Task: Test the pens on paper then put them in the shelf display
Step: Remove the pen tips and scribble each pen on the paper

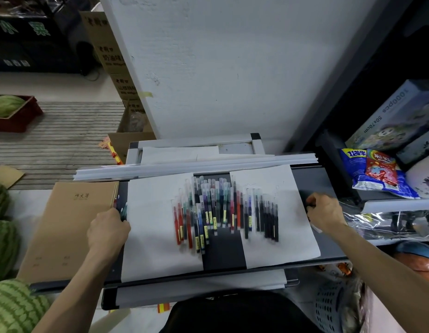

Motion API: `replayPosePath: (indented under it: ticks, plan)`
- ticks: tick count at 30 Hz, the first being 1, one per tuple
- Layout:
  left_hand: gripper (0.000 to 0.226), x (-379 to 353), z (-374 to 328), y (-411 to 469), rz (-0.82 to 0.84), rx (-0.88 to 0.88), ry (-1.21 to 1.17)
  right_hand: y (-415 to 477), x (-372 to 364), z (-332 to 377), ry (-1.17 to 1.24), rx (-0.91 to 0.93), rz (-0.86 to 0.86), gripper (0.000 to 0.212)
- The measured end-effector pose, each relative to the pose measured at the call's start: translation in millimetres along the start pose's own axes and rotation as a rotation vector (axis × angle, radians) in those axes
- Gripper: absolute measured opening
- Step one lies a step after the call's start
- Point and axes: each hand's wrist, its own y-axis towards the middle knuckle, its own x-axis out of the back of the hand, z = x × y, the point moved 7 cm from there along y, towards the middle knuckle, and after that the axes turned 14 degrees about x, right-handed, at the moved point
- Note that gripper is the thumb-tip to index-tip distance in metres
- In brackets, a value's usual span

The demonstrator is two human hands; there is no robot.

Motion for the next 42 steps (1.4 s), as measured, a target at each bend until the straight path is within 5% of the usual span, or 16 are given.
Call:
replayPosePath:
  ticks: [8, 13, 19, 29, 42]
  plan:
    - [0.018, 4.3, -6.9, -2.7, -0.001, -0.018, 0.035, 2.4, 3.5, -5.5, 0.186, -0.171, -0.118, 0.020]
    - [0.019, 15.8, -7.1, -14.8, -0.002, -0.065, -0.177, -3.9, 13.2, 6.9, 0.433, -0.207, -0.248, 0.010]
    - [0.017, 37.5, -49.9, -67.1, 0.143, -0.270, -0.452, -33.9, 21.5, 91.8, 1.100, -0.073, -0.101, 0.008]
    - [0.022, 87.0, -121.8, -188.4, 0.355, -0.803, -0.681, -91.4, 81.2, 213.6, 1.141, 0.330, 0.103, 0.021]
    - [0.021, 104.3, -128.8, -213.3, 0.266, -0.926, -0.613, -113.2, 97.5, 237.6, 0.982, 0.438, 0.159, 0.015]
